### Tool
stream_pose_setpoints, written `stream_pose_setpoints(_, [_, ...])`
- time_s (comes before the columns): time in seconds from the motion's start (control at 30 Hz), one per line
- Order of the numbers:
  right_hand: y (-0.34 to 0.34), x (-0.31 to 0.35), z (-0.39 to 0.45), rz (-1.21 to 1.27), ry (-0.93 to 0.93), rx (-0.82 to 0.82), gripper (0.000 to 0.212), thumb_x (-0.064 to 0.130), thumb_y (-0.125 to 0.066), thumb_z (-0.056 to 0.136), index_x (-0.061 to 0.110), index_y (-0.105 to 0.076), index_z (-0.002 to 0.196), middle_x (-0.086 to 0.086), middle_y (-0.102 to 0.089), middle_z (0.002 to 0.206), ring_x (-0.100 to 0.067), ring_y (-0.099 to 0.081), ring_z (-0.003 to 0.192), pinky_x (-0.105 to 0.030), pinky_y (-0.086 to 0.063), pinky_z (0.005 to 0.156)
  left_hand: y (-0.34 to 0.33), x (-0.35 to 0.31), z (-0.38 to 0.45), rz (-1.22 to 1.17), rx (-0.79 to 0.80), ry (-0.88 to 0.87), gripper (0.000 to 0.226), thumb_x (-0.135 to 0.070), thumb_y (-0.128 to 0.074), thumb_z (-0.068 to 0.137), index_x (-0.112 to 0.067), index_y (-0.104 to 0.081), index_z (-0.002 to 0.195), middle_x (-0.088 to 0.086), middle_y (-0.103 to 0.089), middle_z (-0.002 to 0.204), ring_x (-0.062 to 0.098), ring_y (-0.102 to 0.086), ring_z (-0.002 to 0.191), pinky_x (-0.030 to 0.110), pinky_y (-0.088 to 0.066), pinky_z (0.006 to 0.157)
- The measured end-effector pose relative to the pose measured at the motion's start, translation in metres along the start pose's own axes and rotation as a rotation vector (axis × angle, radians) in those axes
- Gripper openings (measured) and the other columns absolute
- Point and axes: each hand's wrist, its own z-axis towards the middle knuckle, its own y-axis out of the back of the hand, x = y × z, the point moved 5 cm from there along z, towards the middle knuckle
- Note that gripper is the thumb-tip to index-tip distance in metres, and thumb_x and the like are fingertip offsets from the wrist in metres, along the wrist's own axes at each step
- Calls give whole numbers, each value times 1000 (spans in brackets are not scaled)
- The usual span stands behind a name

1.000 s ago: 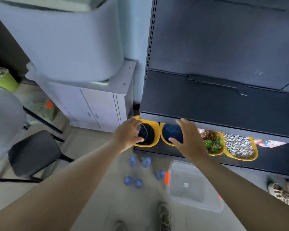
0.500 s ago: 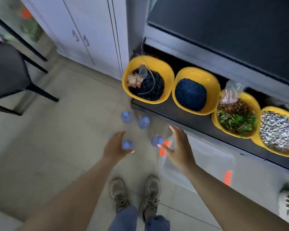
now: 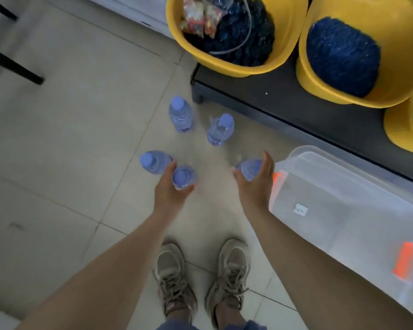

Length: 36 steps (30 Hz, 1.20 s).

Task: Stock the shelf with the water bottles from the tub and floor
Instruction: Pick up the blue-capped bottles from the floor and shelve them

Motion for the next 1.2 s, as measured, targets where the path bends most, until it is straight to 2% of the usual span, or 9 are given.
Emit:
stream_pose_setpoints(0.13, [4, -12, 17, -18, 35, -137, 71, 18, -73, 79, 9, -37, 139, -8, -41, 141, -24, -40, 128, -26, -30, 106, -9, 10, 9, -22, -42, -13, 66, -13, -74, 77, -16, -43, 136, 0, -54, 132, 8, -49, 112, 10, -29, 85])
stream_pose_setpoints(0.27, [2, -25, 21, -8, -10, -64, 64, 14, -69, 82, 16, -38, 138, -2, -39, 143, -20, -39, 129, -29, -35, 106, -13, 17, 20, -13, -61, 0, 63, -15, -73, 77, -18, -46, 134, -1, -56, 131, 17, -53, 119, 13, -31, 87])
stream_pose_setpoints(0.53, [-5, -39, 23, 7, -30, -79, 55, 7, -70, 77, 14, -49, 128, -4, -49, 135, -21, -47, 121, -19, -37, 94, -16, 21, 21, -37, -91, -28, 62, -8, -78, 72, -17, -53, 128, -4, -58, 122, 6, -50, 107, 6, -29, 84])
stream_pose_setpoints(0.63, [-5, -42, 23, 0, 17, -31, 44, 3, -72, 75, 8, -58, 117, -5, -52, 134, -20, -49, 121, -16, -37, 94, -13, 19, 22, -23, -99, -44, 60, -10, -78, 72, -17, -55, 127, -1, -60, 124, 11, -54, 109, 5, -30, 82])
stream_pose_setpoints(0.77, [-5, -37, 24, -46, 174, 18, 43, 0, -77, 68, 3, -63, 108, -9, -58, 123, -13, -52, 109, -2, -32, 90, -12, 17, 21, -39, -104, -51, 56, -7, -76, 73, -16, -57, 125, 1, -62, 121, 6, -51, 101, 3, -29, 76])
stream_pose_setpoints(0.83, [-6, -35, 25, -53, 246, 58, 42, 0, -78, 67, 3, -63, 107, -9, -60, 119, -7, -49, 107, -11, -37, 92, -11, 17, 22, -37, -106, -59, 56, -8, -77, 73, -17, -57, 124, -3, -61, 117, 5, -50, 100, 3, -29, 76])
stream_pose_setpoints(0.93, [-9, -38, 27, -47, 226, 144, 42, 5, -76, 72, 8, -61, 112, -3, -60, 121, -9, -51, 114, -6, -36, 94, -11, 20, 22, -32, -103, -59, 57, -8, -77, 73, -17, -56, 125, -10, -56, 109, 5, -50, 101, 4, -29, 76])
stream_pose_setpoints(1.07, [-9, -35, 31, -28, 196, 189, 40, 12, -76, 74, 12, -61, 112, 6, -61, 113, -6, -54, 102, 1, -36, 86, -9, 19, 19, -47, -95, -50, 54, -10, -77, 72, -17, -58, 122, -11, -55, 106, 5, -51, 98, 4, -29, 75])
stream_pose_setpoints(1.2, [8, -22, 22, 10, 90, 193, 38, 19, -77, 74, 18, -62, 109, 10, -62, 105, -10, -58, 99, -20, -46, 91, 0, 9, 2, -43, -66, -19, 54, -16, -78, 72, -18, -57, 122, -9, -56, 105, 5, -50, 98, 7, -30, 76])
